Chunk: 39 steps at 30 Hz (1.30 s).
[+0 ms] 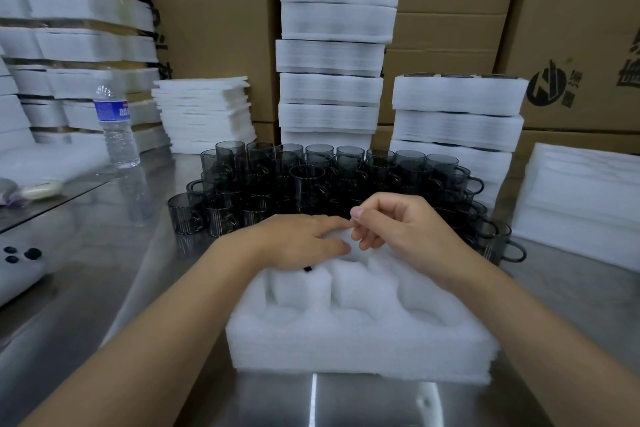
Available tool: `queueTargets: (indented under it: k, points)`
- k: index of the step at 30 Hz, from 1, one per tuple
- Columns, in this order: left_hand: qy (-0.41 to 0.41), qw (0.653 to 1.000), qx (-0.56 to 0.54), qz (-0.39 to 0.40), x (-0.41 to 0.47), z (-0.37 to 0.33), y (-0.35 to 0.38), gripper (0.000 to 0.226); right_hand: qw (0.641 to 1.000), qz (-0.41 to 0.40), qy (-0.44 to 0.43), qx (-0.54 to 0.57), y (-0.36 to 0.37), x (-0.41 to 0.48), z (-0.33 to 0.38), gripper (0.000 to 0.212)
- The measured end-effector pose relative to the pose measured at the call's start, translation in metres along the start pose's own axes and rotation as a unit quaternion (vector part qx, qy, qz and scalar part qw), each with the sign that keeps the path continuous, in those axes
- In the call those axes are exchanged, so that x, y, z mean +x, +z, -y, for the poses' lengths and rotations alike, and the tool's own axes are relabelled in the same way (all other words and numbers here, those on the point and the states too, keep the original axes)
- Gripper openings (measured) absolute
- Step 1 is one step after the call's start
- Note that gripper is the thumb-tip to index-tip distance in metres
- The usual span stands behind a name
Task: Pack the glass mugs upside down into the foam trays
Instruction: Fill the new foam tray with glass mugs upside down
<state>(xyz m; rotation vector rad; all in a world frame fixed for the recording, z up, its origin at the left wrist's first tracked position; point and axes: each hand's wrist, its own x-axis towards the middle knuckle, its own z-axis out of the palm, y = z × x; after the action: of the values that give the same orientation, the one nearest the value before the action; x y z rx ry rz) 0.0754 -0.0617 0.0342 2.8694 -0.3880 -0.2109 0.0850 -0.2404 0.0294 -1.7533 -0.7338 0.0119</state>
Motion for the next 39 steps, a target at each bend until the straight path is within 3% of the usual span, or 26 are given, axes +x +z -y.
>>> queueTargets:
  k: [7, 10, 13, 16, 18, 22, 25, 33, 39]
  points:
    - [0.005, 1.0, -0.003, -0.009, 0.002, 0.003, 0.002, 0.045, 1.0, -0.005, 0.001, 0.006, 0.002, 0.0, 0.002, 0.025]
    - [0.031, 0.998, -0.05, -0.036, 0.002, 0.005, 0.005, 0.032, 1.0, -0.009, 0.003, 0.006, 0.002, 0.0, 0.002, 0.025]
    - [0.1, 0.97, -0.091, -0.2, 0.003, 0.005, 0.006, 0.012, 1.0, -0.011, 0.002, 0.009, 0.002, -0.001, 0.004, 0.024]
    - [0.103, 0.905, -0.052, -0.408, 0.005, 0.005, 0.006, 0.027, 1.0, -0.012, 0.005, 0.008, 0.003, -0.001, 0.005, 0.025]
    - [0.062, 0.89, -0.006, -0.452, 0.007, 0.007, 0.007, 0.035, 1.0, -0.014, 0.009, 0.004, 0.003, -0.001, 0.004, 0.026]
    - [-0.092, 0.903, 0.007, -0.42, 0.012, 0.014, 0.01, 0.059, 1.0, -0.014, 0.016, -0.008, 0.002, -0.001, 0.004, 0.026]
    - [-0.14, 0.918, -0.004, -0.371, 0.014, 0.016, 0.01, 0.06, 1.0, -0.013, 0.02, -0.011, 0.002, -0.002, 0.004, 0.026]
    - [-0.132, 0.932, -0.05, -0.333, 0.014, 0.018, 0.009, 0.041, 0.999, -0.011, 0.025, -0.019, 0.002, -0.001, 0.003, 0.026]
    - [-0.119, 0.926, -0.067, -0.353, 0.014, 0.019, 0.01, 0.021, 1.0, -0.01, 0.018, -0.016, 0.002, -0.001, 0.003, 0.026]
